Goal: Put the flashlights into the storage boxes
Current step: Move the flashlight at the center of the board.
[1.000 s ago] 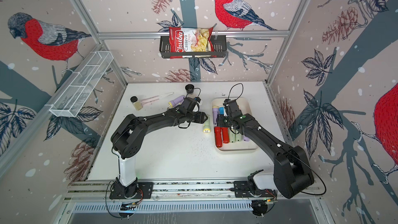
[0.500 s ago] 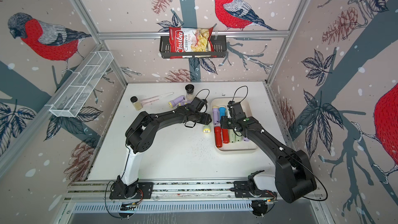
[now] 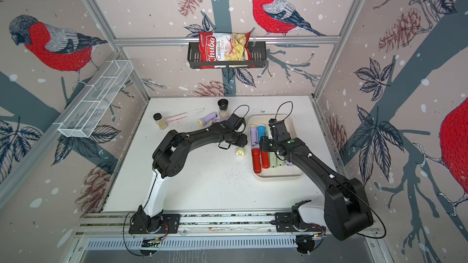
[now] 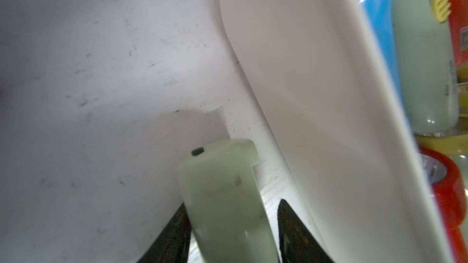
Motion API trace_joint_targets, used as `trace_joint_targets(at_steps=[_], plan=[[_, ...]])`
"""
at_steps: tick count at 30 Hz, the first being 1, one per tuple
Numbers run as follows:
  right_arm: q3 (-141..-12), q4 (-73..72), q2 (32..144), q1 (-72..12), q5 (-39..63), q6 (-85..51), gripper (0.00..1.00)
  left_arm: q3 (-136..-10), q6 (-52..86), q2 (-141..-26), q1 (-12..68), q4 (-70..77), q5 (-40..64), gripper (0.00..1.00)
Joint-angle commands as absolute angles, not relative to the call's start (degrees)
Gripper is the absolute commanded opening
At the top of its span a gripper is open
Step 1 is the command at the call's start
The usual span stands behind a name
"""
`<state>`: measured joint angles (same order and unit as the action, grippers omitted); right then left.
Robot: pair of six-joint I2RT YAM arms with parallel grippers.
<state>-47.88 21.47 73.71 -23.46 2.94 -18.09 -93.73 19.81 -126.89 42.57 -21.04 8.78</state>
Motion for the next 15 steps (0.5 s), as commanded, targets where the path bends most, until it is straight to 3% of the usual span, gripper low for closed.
trace_joint_targets(at_steps=[1, 15], plan=[[-47.8, 21.0, 73.2, -23.4, 2.2, -17.5, 0.62, -93.4, 17.4, -125.9, 42.5, -24.7, 8.6, 0.51], [-47.8, 21.1, 72.2, -23.5, 1.9, -17.4, 0.61, -85.4, 10.8, -118.4, 42.5, -26.9, 9.4, 0.45]])
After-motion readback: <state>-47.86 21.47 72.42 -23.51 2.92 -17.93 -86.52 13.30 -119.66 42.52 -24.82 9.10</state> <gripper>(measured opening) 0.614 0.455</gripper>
